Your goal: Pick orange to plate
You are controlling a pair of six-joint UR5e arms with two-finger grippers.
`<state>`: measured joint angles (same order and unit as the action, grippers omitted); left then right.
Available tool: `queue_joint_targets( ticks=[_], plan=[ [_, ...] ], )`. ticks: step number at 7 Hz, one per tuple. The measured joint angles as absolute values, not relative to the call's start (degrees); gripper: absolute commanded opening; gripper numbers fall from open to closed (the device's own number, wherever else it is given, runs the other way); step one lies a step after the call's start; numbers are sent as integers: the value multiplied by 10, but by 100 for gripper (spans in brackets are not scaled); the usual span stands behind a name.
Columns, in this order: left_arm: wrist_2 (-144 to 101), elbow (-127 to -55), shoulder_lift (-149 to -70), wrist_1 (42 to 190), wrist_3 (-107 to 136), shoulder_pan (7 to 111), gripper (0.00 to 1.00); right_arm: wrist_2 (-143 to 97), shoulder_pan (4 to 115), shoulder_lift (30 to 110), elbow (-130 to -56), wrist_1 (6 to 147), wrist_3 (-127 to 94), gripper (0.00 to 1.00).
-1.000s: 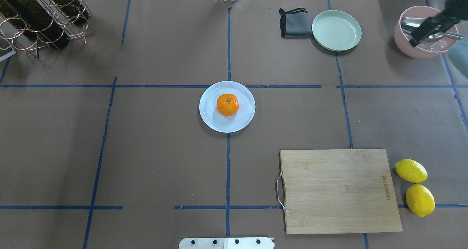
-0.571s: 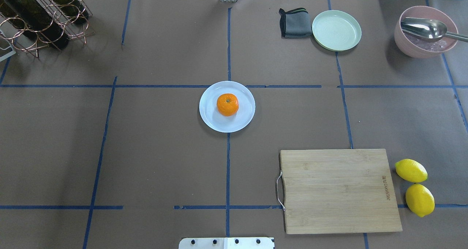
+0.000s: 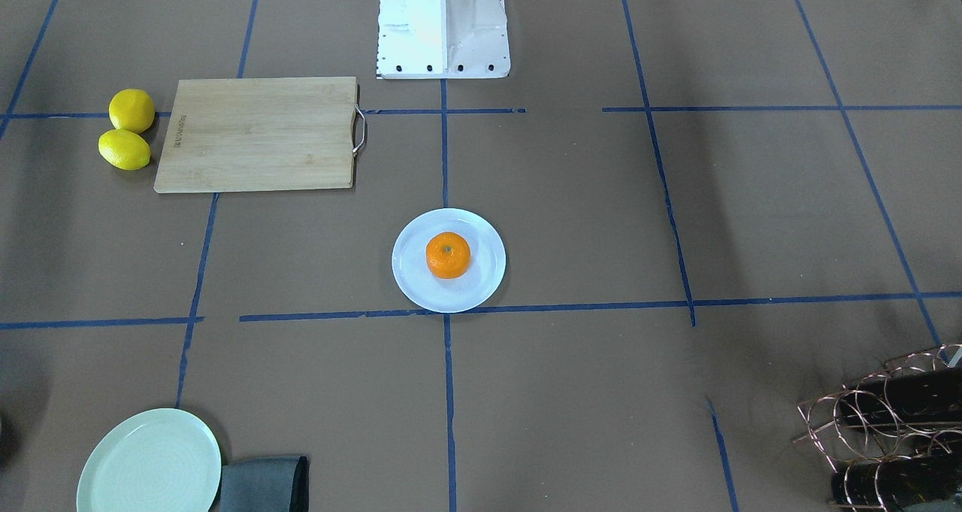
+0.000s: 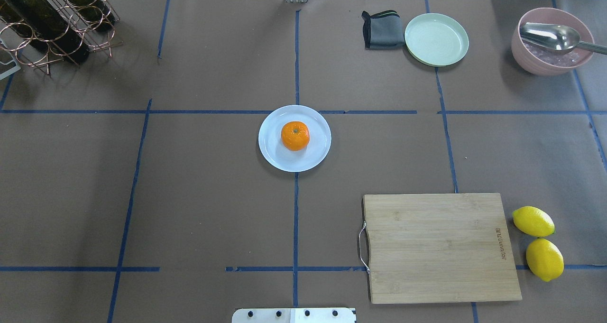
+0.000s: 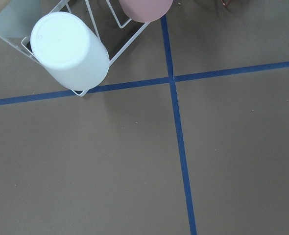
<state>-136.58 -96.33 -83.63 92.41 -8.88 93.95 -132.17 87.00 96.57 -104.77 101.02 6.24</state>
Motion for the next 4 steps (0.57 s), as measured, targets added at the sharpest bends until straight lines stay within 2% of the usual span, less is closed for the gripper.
queue_joint_targets(
  ticks=[4],
  plan=[
    [-1366,-964,-837,924,-89,940,100,-1327,876,972,-1036,1008,62,100]
  ],
)
